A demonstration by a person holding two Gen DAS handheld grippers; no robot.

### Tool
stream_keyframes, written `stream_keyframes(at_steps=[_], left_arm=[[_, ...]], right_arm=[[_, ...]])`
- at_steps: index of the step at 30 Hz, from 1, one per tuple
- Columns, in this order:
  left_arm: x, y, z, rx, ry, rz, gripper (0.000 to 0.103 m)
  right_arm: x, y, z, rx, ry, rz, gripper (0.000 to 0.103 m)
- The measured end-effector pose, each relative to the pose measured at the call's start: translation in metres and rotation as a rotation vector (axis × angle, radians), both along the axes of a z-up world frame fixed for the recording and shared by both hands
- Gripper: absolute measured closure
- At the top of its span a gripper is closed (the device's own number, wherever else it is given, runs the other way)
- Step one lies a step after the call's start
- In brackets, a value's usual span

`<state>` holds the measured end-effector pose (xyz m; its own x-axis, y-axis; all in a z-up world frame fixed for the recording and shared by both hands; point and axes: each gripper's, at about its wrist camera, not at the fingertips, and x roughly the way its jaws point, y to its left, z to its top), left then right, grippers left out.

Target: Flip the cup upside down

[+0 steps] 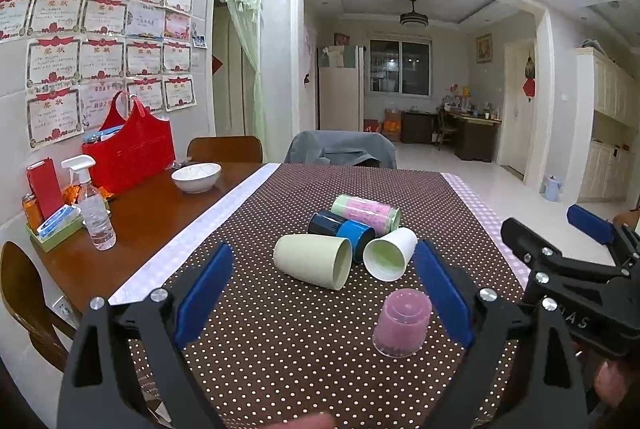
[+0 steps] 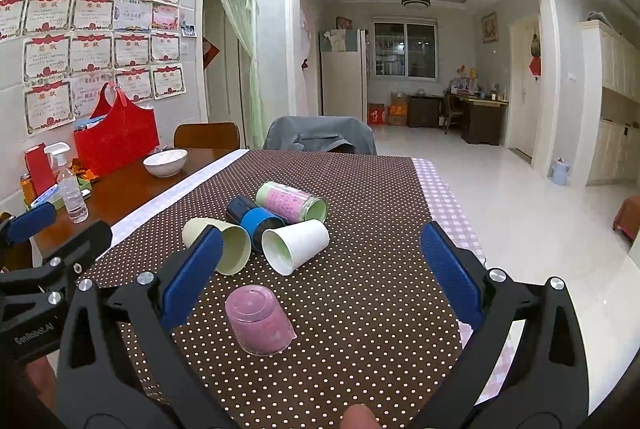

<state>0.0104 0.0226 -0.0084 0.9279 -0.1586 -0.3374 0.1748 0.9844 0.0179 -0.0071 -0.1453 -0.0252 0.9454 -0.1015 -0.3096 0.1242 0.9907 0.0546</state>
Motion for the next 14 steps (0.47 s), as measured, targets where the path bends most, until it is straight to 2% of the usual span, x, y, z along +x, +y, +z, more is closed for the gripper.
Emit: stream_keyframes(at_steps=[5,14], left_arm=[[-0.0046,0.0027,0.0008,0.0,-0.033,0.0,0.013],[0.0005,0.0008,-0.0011,0.012,-0.008,0.03,0.013]], right_arm=[[-0.0001,-0.0012,-0.0004,0.007,0.002,0.006,0.006],[0.0001,-0.0047,-0.0015,0.021,0.007,0.007,0.006]])
